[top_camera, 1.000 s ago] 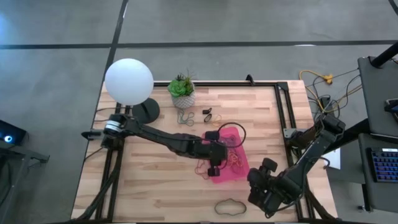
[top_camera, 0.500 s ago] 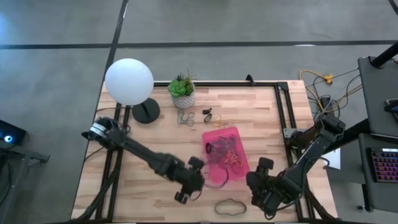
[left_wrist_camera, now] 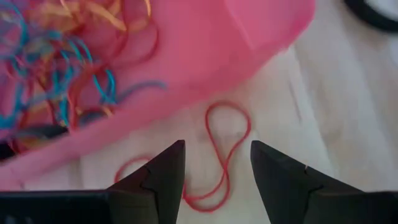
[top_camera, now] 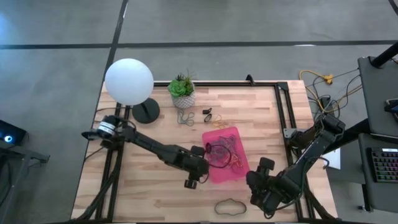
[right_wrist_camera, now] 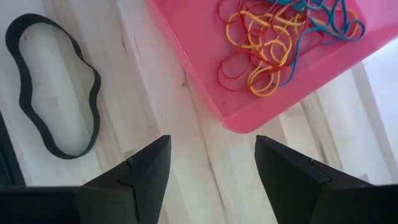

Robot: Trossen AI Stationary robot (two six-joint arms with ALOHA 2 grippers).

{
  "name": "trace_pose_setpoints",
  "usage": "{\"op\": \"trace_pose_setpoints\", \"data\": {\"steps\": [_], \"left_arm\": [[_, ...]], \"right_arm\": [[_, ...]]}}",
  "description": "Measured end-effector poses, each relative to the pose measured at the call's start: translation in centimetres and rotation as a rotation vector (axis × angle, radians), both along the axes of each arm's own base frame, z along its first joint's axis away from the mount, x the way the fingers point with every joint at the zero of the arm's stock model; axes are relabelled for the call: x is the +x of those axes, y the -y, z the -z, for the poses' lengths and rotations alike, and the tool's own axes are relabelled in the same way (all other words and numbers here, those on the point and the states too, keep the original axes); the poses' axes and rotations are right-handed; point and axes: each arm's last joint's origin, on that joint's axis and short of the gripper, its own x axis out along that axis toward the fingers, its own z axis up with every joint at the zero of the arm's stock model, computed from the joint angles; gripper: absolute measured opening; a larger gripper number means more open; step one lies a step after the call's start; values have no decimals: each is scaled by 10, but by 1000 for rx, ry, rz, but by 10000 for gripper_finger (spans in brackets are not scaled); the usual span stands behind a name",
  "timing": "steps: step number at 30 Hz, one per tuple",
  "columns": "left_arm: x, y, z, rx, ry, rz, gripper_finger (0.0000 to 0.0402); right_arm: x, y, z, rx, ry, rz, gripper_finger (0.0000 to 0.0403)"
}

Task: Pick and place rubber bands into bin
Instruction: Put the red rubber band into the red bin

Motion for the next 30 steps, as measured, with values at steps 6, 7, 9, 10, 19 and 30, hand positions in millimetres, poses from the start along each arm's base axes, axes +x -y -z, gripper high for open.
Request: {"op": "trace_pose_setpoints", "data": {"steps": [6, 7, 9, 10, 19, 30], "left_arm": [[-4, -4, 13, -64, -25, 32, 166], [-6, -5, 16, -69, -31, 31, 166], [-8, -4, 20, -69, -33, 33, 166], [-8, -4, 20, -71, -27, 33, 166], [1, -6, 38, -83, -4, 21, 166], [0, -4, 47, -96, -66, 14, 43]], "right_arm": [[0, 0, 0, 5, -1, 12, 219], [0, 0, 0, 5, -1, 12, 219], [0, 0, 0, 4, -2, 12, 219], [0, 0, 0, 4, -2, 12, 219], [0, 1, 1, -12, 2, 10, 219], [-2, 3, 3, -24, -12, 33, 219]]}}
